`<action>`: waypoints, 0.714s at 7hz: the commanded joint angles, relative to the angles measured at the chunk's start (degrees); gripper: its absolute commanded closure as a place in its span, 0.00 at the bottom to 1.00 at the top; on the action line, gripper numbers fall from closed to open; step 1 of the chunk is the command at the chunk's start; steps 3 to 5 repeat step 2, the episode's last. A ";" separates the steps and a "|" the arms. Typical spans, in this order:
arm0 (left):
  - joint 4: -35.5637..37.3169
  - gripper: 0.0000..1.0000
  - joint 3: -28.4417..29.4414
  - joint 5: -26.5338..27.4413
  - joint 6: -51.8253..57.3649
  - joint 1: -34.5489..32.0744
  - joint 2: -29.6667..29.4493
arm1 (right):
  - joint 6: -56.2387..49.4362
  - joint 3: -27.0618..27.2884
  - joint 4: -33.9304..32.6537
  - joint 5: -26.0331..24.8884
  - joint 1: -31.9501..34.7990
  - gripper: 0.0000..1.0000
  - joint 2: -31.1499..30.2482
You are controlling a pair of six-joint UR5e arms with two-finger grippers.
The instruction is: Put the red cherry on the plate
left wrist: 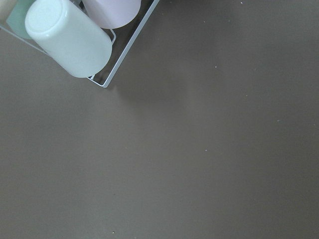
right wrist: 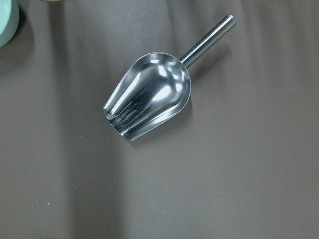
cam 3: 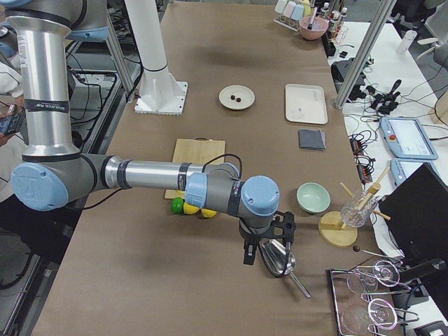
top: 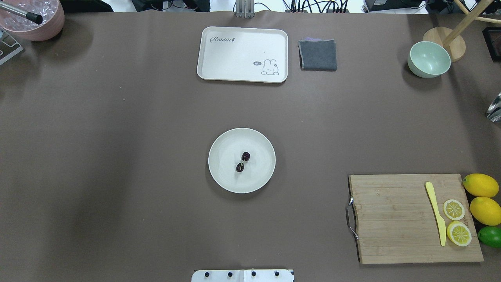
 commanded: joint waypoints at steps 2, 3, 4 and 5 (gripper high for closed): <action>-0.54 0.02 -0.17 0.01 0.19 -0.39 -0.01 | 0.00 -0.10 0.17 -0.07 -0.05 0.00 0.01; -0.54 0.02 -0.17 0.01 0.19 -0.39 -0.01 | 0.00 -0.10 0.17 -0.07 -0.05 0.00 0.01; -0.54 0.02 -0.17 0.01 0.19 -0.39 -0.01 | 0.00 -0.10 0.17 -0.07 -0.05 0.00 0.01; -0.54 0.02 -0.17 0.01 0.19 -0.39 -0.01 | 0.00 -0.10 0.17 -0.07 -0.05 0.00 0.01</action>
